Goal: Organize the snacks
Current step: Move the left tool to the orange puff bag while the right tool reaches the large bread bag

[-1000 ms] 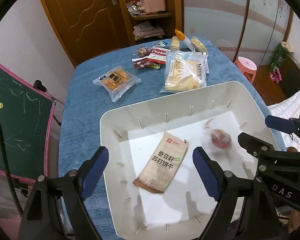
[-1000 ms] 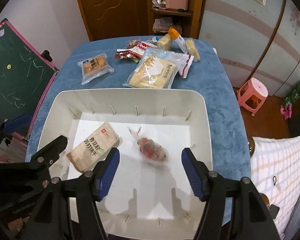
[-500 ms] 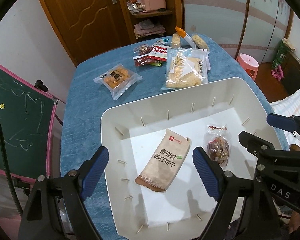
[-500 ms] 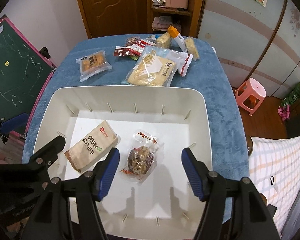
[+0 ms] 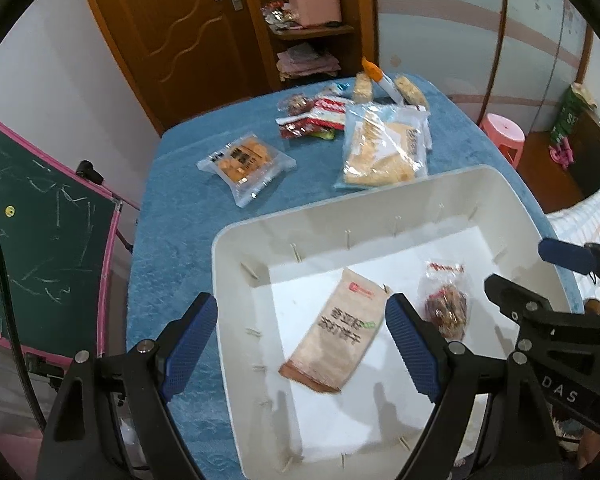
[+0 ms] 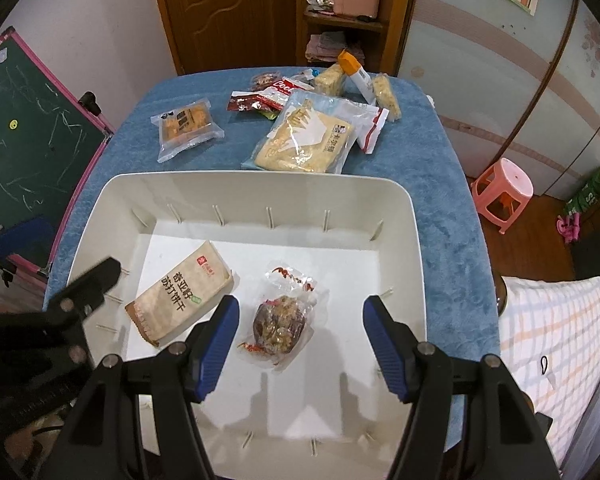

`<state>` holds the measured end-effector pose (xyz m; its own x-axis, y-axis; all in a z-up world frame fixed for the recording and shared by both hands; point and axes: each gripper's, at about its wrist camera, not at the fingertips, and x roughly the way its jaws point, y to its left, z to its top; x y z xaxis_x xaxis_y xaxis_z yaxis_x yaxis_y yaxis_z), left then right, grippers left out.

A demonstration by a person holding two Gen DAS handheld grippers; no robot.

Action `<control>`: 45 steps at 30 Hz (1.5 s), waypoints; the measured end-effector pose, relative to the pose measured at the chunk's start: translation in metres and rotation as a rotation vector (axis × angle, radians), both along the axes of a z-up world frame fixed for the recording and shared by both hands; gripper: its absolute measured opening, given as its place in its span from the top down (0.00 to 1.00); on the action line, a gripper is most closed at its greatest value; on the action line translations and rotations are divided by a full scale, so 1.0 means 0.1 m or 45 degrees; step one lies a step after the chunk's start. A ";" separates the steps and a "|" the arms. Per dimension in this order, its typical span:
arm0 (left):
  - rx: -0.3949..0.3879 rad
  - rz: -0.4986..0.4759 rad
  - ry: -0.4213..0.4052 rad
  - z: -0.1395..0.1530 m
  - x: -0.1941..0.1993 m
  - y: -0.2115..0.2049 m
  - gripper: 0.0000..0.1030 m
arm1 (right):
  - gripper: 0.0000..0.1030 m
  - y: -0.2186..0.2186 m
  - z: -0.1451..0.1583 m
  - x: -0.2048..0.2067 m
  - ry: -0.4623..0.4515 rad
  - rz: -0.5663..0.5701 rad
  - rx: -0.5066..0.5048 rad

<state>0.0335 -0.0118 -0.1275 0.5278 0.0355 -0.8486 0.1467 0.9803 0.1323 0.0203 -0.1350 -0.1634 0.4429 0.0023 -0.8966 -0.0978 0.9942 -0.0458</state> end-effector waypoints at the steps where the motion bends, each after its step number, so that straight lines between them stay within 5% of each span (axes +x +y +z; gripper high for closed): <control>1: -0.002 0.007 -0.008 0.02 0.01 0.02 0.17 | 0.37 0.00 0.01 0.01 -0.011 0.002 -0.008; 12: 0.060 0.094 -0.203 0.54 0.47 0.30 0.17 | 0.37 -0.17 0.47 0.41 -0.183 0.002 -0.076; 25: 0.229 0.158 -0.451 1.36 1.26 0.47 0.17 | 0.37 -0.59 1.51 1.01 -0.458 -0.084 -0.037; 30: 0.240 0.164 -0.461 1.48 1.67 0.45 0.17 | 0.37 -0.69 1.63 1.31 -0.474 -0.085 0.007; 34: 0.265 0.158 -0.409 1.25 2.09 0.44 0.17 | 0.37 -0.72 1.47 1.58 -0.420 -0.062 0.028; 36: 0.237 0.161 -0.298 0.95 2.36 0.47 0.17 | 0.37 -0.71 1.27 1.74 -0.354 -0.042 0.039; 45: 0.171 0.196 0.021 -0.26 2.94 0.59 0.17 | 0.37 -0.71 -0.05 2.29 0.001 0.088 0.094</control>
